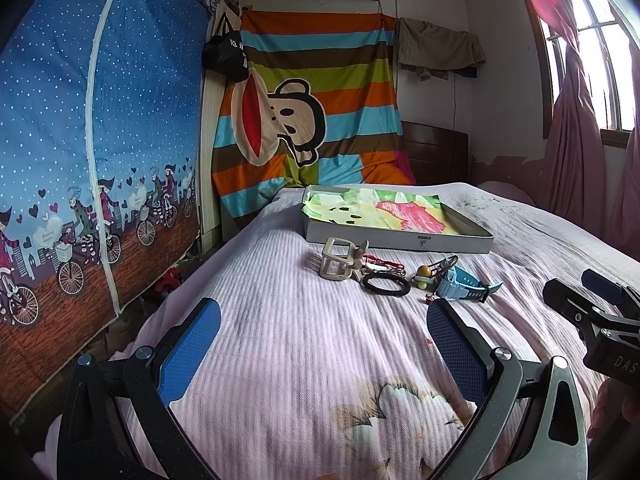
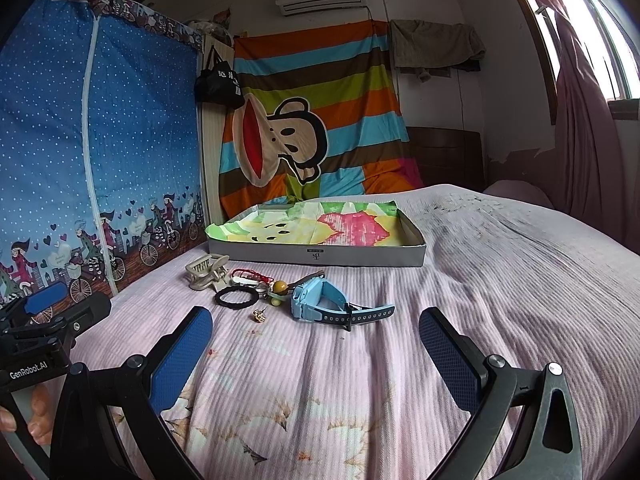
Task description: Organize jewelry
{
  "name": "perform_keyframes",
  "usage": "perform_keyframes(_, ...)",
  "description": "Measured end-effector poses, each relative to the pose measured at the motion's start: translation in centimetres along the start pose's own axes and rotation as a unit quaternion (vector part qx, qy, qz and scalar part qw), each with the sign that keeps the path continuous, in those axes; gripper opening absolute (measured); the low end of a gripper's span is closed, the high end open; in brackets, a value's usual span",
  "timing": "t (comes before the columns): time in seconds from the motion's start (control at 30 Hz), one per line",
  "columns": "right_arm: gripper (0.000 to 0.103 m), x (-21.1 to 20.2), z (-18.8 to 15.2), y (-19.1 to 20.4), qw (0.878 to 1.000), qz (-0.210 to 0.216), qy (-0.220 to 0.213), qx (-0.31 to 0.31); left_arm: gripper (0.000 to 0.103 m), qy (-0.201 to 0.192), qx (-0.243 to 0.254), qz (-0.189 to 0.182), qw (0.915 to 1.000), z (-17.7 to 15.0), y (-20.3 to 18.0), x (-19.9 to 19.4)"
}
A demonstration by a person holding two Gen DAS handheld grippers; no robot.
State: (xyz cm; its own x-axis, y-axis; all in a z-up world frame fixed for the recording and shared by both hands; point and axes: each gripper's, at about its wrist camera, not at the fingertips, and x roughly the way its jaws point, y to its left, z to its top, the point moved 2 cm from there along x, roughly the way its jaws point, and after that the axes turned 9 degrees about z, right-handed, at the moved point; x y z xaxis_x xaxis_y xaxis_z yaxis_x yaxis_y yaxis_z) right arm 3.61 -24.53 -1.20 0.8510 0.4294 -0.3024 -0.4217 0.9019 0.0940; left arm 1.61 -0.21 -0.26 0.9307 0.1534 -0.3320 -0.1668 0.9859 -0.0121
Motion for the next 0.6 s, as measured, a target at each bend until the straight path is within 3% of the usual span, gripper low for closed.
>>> perform_keyframes(0.6, 0.103, -0.03, 0.33, -0.28, 1.0, -0.014, -0.001, -0.006, 0.101, 0.004, 0.001, 0.001, 1.0, -0.17, -0.05, 0.27)
